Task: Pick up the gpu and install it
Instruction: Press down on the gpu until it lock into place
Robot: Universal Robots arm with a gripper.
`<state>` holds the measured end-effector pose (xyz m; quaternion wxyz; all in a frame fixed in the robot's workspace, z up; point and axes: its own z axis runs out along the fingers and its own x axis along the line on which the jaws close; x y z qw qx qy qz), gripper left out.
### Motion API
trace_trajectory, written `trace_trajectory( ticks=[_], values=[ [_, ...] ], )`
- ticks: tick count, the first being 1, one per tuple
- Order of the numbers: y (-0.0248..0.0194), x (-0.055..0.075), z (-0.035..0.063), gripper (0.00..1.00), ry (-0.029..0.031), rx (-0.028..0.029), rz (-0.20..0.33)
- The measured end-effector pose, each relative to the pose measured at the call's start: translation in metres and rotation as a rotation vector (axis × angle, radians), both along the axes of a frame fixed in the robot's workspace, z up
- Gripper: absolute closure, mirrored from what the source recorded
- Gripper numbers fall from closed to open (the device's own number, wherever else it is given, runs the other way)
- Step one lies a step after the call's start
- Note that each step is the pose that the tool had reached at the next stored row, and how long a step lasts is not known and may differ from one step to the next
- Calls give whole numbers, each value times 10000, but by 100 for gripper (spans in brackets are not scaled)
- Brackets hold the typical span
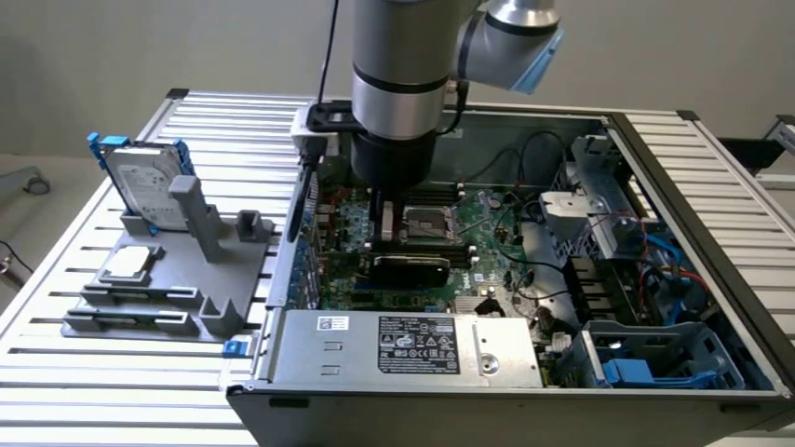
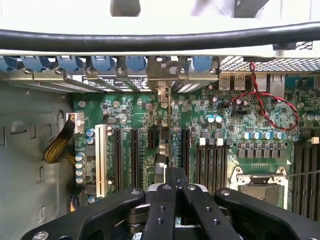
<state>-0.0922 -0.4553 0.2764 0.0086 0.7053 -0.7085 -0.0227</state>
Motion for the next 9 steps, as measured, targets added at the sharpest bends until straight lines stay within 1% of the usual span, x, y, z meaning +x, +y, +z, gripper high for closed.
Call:
trace_trajectory(
  ticks=[9],
  values=[
    [17,-7,-46,89,-1,-38,11]
  ],
)
